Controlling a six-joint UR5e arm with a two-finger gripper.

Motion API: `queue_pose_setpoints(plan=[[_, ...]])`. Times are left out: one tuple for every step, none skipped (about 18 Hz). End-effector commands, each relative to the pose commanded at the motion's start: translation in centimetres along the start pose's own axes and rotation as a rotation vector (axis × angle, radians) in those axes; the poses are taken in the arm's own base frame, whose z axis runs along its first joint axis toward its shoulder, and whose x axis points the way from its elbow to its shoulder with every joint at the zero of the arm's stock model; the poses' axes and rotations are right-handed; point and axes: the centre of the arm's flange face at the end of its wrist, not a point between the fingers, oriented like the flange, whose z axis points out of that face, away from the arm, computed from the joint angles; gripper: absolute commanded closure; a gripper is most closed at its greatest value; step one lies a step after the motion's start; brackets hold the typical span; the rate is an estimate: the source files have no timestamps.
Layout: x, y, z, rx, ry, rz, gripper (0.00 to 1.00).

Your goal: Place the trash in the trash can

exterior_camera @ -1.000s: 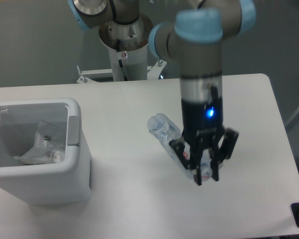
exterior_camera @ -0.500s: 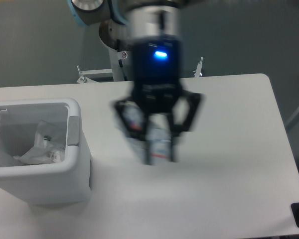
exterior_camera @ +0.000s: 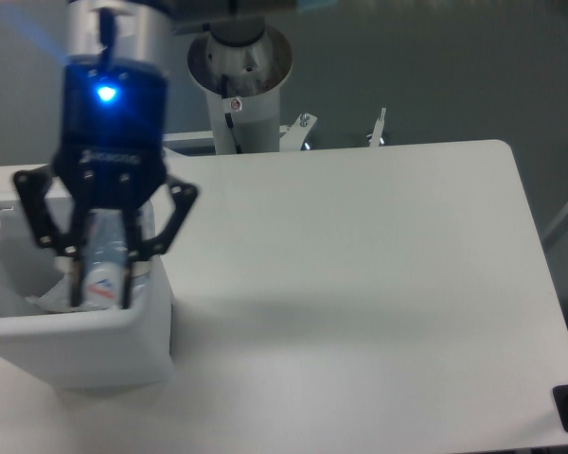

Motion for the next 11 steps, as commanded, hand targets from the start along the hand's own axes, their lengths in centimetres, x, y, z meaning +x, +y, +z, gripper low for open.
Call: queue_pose_setpoints(plan=[[0.2,0.4,0.5,-0.01,0.002,-0.001,0.78],[0.8,0.8,0.9,-0.02,0.01,0.003,0.78],[1.1,1.2,1.1,-0.029,0.015,0.003,0.78],[1.7,1.7,1.4,-0.039,0.02,0.006,0.78],[1.9,2.1,1.6,-0.047,0.024,0.007,0.78],[2.3,2.4,1.7,-0.053,0.029,0.01,0.78],[2.6,2.8,2.1,-0.063,0.033,0.012,0.78],[2.5,3.3,2.5,-0.075,0.033,0.009,0.77],[2.5,3.8,2.9,-0.086,0.033,0.008,0.77],[2.4,4.2,3.4,-0.096,0.033,0.005,0.77],[2.4,4.4,3.6,-0.101,0.034,0.005,0.75]])
